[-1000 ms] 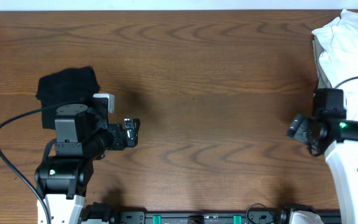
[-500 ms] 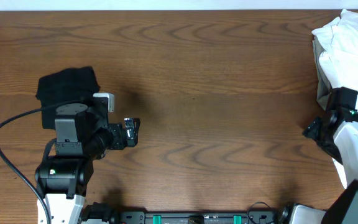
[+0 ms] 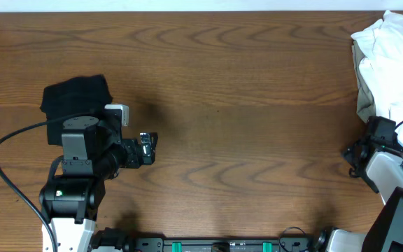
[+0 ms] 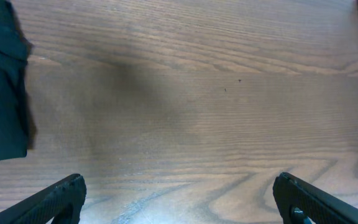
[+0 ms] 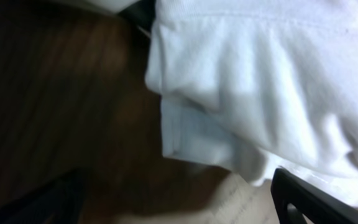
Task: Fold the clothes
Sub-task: 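Reach the right gripper into the white clothes pile on the right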
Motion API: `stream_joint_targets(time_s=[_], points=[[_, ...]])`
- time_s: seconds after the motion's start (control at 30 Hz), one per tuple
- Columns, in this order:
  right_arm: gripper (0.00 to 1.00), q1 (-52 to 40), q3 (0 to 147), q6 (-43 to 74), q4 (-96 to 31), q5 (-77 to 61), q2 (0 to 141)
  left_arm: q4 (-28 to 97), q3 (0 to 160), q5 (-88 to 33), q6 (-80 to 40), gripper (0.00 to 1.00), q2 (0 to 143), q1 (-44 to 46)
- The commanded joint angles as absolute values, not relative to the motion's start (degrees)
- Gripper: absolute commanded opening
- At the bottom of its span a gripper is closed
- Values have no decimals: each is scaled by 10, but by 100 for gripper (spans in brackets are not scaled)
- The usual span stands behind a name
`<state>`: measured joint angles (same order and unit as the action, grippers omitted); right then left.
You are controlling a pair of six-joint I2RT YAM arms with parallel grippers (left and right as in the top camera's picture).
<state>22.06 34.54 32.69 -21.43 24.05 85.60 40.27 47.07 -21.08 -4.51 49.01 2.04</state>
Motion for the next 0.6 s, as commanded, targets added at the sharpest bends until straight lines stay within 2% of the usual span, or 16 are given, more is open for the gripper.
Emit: stream_joint_targets(time_s=[0.0, 0.23, 0.33, 0.57], points=[[94, 231, 316, 334, -196, 247, 862, 402, 482, -219, -48, 98, 490, 22], [91, 238, 295, 334, -161, 257, 862, 402, 482, -219, -48, 98, 490, 22], [86, 253, 290, 334, -164, 263, 862, 402, 482, -219, -48, 98, 490, 22], [84, 296, 286, 338, -165, 260, 862, 402, 482, -219, -48, 98, 490, 22]])
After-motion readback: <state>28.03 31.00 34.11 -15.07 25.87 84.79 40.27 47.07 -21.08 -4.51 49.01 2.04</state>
